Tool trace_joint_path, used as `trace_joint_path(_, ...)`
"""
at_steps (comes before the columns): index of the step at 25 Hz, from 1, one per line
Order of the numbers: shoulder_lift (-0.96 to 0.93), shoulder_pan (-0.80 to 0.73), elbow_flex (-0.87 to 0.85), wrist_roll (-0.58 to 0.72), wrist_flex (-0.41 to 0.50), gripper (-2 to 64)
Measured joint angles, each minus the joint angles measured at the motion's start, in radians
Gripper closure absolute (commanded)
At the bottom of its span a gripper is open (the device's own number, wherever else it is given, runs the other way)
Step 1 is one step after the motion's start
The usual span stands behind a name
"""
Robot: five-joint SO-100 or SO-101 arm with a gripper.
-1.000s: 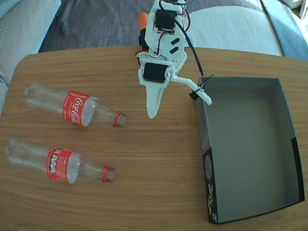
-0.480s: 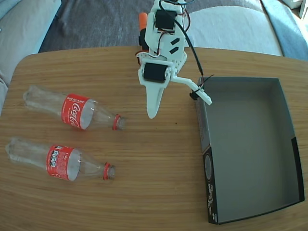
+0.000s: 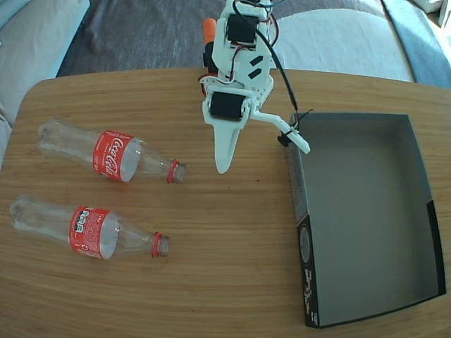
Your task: Grasp the bottles and put them in the box.
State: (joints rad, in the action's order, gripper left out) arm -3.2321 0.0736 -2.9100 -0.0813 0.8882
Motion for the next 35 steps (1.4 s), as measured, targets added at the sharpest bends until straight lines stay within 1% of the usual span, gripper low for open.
trace_joint_path(29,0.000,0.000,0.000,0.000,0.000,62.0)
trace_joint_path(32,0.000,0.000,0.000,0.000,0.005,62.0)
trace_joint_path(35,0.000,0.000,0.017,0.000,0.052,62.0)
